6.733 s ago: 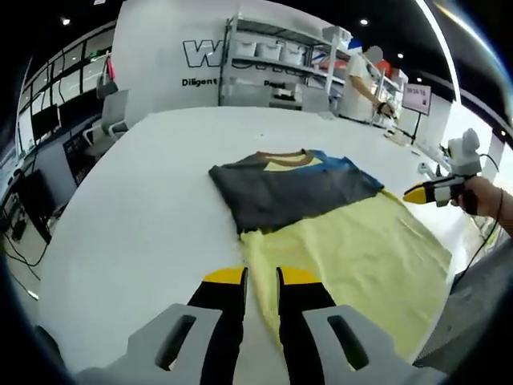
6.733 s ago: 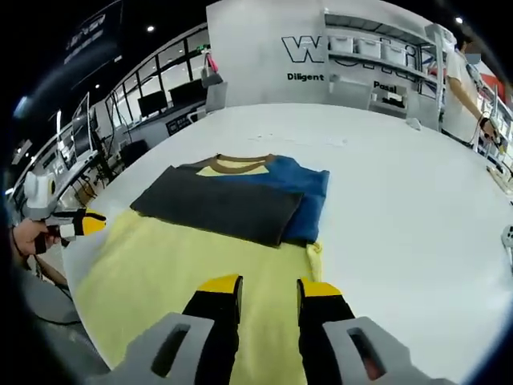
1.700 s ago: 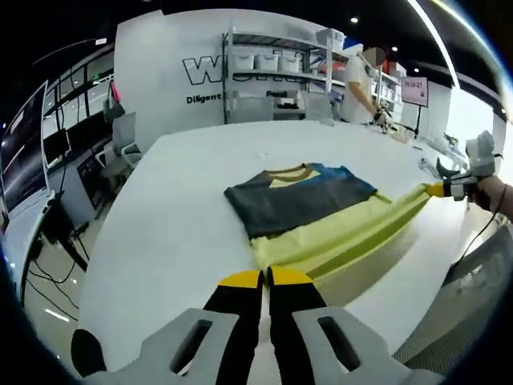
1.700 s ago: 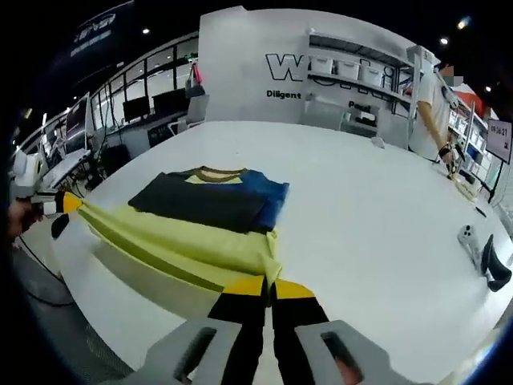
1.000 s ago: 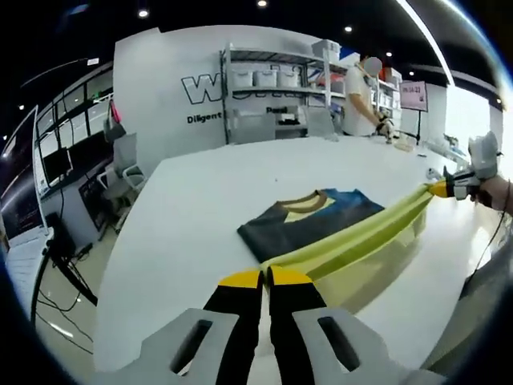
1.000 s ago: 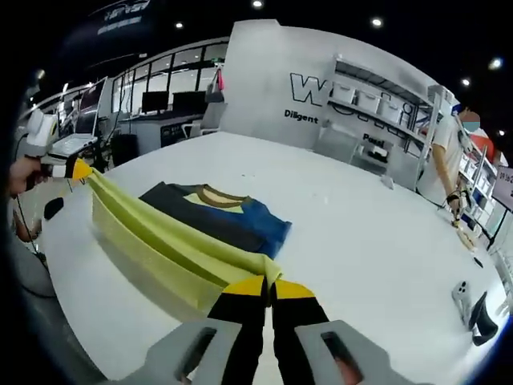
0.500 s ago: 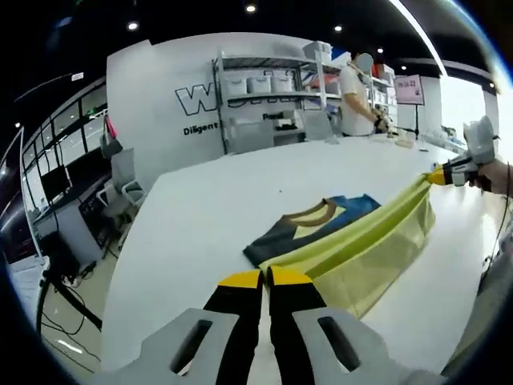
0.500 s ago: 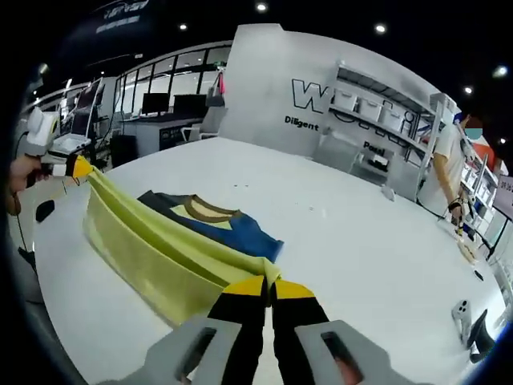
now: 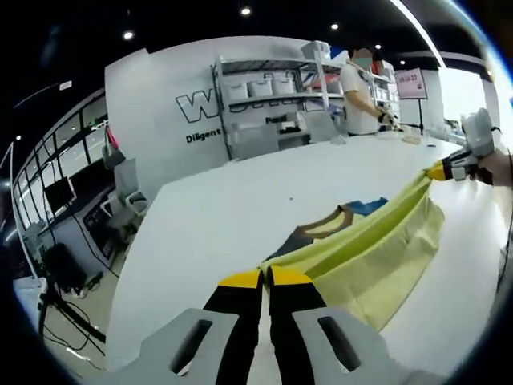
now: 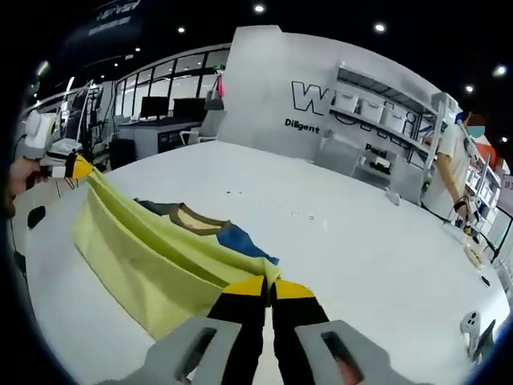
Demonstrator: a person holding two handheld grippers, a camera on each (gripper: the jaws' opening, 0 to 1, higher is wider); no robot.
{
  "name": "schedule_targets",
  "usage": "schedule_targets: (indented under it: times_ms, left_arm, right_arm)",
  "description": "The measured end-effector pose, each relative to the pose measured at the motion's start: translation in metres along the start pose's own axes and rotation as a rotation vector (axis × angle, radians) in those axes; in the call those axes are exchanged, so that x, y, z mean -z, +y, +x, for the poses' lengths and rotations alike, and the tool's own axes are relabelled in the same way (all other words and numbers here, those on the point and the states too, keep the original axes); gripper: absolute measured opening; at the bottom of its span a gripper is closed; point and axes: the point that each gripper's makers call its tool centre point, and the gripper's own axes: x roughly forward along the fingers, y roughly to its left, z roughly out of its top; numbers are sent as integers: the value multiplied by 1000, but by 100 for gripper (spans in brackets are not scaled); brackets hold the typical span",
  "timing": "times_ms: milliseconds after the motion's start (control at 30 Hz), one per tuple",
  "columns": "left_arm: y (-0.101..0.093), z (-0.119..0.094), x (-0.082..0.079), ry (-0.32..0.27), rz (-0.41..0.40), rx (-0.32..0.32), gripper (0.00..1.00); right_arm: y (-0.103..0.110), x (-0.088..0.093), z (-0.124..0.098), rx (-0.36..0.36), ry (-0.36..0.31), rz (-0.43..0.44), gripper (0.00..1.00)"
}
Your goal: Fold the garment on the visible template until the final outline fits inside the template.
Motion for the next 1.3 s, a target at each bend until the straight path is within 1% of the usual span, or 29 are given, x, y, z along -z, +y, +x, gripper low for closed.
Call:
schedule_targets:
  times_ms: [67, 100, 200, 367, 433, 533, 667, 800, 900, 933, 1000, 1100, 1133, 1167, 1200, 1267, 1300]
  left_arm:
    - [3, 8, -4, -7, 6, -1, 0]
    - [4, 11, -7, -22, 0, -4, 0]
    - [7, 21, -10, -31, 3, -17, 0]
    - [11, 37, -7, -19, 21, -26, 0]
    - [12, 40, -7, -17, 22, -26, 0]
    - [13, 49, -3, -4, 37, -24, 0]
    - [18, 60, 1, 9, 29, -26, 0]
    - [20, 73, 8, 33, 27, -28, 0]
    - [20, 87, 20, 69, 40, -26, 0]
    - [20, 89, 21, 73, 43, -26, 0]
    - [19, 97, 29, 99, 37, -19, 0]
    - [18, 103, 35, 123, 38, -13, 0]
    - [17, 106, 39, 138, 42, -8, 0]
    - [17, 108, 41, 146, 47, -7, 0]
    - [17, 109, 41, 148, 48, -5, 0]
    - [16, 112, 48, 174, 49, 2, 0]
    - [16, 114, 49, 177, 49, 3, 0]
  right_arm:
    - [-3, -1, 8, 5, -8, -3, 0]
    - [-4, -2, 10, 9, -11, -4, 0]
    - [-5, -6, 18, 18, -21, -8, 0]
    - [-8, -7, 35, 29, -17, -55, 0]
    - [-8, -8, 40, 30, -17, -62, 0]
    - [-9, -5, 46, 43, -10, -55, 0]
    - [-10, -6, 55, 48, -14, -53, 0]
    - [-8, -5, 68, 45, -3, -90, 0]
    - [-9, 1, 80, 41, 10, -83, 0]
    - [-9, 2, 82, 40, 13, -83, 0]
    - [-11, 8, 90, 36, 30, -77, 0]
    - [-12, 15, 100, 25, 53, -76, 0]
    - [-10, 21, 103, 9, 79, -79, 0]
    - [-8, 26, 105, -13, 103, -110, 0]
    - [-8, 27, 105, 0, 104, -106, 0]
    - [-8, 30, 111, -6, 101, -104, 0]
    - [-8, 31, 112, -9, 106, -116, 0]
